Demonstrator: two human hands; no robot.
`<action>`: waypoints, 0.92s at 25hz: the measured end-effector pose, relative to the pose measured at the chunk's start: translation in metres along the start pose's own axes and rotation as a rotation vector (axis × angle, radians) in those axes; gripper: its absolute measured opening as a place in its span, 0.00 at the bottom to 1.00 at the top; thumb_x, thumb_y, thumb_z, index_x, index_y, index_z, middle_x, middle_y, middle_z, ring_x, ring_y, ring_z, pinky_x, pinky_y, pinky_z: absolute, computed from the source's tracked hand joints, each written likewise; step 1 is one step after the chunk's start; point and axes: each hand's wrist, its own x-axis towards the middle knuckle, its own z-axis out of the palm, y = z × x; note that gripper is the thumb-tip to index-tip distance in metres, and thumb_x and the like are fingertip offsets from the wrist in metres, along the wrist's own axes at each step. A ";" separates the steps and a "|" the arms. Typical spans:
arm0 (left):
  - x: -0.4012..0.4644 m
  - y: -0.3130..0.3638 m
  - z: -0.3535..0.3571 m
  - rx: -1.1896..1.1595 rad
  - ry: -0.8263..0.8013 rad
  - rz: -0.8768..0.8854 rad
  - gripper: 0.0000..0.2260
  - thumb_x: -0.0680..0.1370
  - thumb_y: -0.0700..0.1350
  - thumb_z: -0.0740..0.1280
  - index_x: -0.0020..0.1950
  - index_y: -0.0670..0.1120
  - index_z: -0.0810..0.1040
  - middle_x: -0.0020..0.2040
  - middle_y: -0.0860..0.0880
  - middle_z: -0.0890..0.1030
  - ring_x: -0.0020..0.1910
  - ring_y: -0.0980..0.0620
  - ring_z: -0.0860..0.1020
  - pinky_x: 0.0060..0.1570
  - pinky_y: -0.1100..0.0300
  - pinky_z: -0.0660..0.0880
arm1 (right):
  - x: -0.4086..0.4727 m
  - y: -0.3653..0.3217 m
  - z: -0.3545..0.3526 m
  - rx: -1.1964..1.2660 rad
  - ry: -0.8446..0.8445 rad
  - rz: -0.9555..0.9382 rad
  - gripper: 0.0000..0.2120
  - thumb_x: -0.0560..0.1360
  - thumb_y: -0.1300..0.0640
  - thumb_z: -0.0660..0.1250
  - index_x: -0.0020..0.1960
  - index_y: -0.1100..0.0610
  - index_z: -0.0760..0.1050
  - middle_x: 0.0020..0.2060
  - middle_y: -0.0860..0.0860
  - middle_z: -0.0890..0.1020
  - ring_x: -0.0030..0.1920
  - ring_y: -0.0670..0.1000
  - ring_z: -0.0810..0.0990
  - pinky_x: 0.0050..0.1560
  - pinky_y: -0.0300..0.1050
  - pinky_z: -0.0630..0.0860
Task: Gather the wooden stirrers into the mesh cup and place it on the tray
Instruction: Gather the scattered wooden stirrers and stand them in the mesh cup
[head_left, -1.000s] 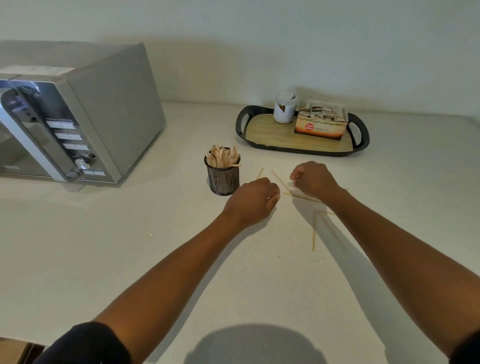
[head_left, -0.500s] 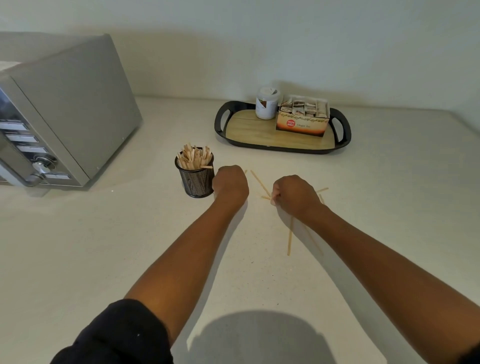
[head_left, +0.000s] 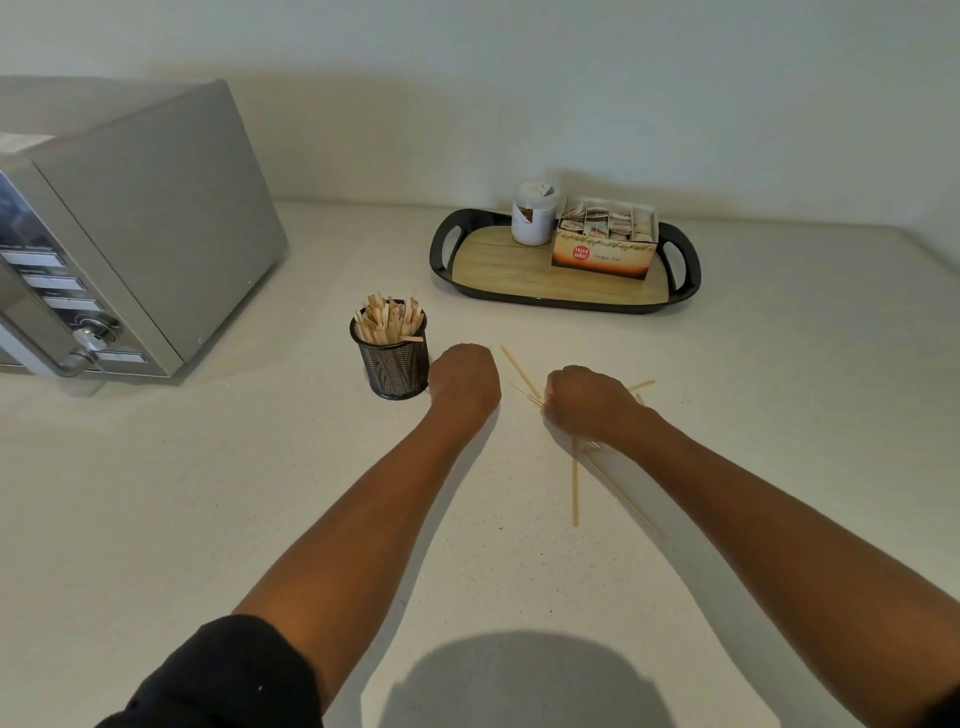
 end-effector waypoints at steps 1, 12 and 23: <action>-0.001 0.002 -0.002 -0.055 0.015 -0.006 0.09 0.78 0.42 0.63 0.55 0.41 0.77 0.54 0.43 0.81 0.53 0.44 0.80 0.43 0.55 0.73 | 0.001 0.000 0.001 -0.001 0.007 -0.002 0.10 0.79 0.56 0.60 0.55 0.59 0.76 0.46 0.52 0.79 0.47 0.52 0.79 0.51 0.48 0.79; -0.021 0.029 0.000 -0.852 -0.083 -0.161 0.06 0.75 0.43 0.71 0.49 0.42 0.84 0.44 0.44 0.85 0.40 0.50 0.84 0.47 0.55 0.82 | 0.008 0.011 -0.001 0.823 0.241 0.298 0.05 0.75 0.60 0.69 0.43 0.60 0.82 0.36 0.54 0.82 0.34 0.47 0.79 0.39 0.42 0.77; -0.015 0.048 -0.007 -0.428 0.007 0.208 0.09 0.78 0.40 0.65 0.52 0.45 0.84 0.49 0.46 0.85 0.45 0.48 0.82 0.48 0.55 0.79 | 0.008 0.016 -0.017 1.268 0.164 0.556 0.07 0.81 0.59 0.61 0.52 0.59 0.77 0.37 0.55 0.80 0.35 0.50 0.76 0.37 0.43 0.73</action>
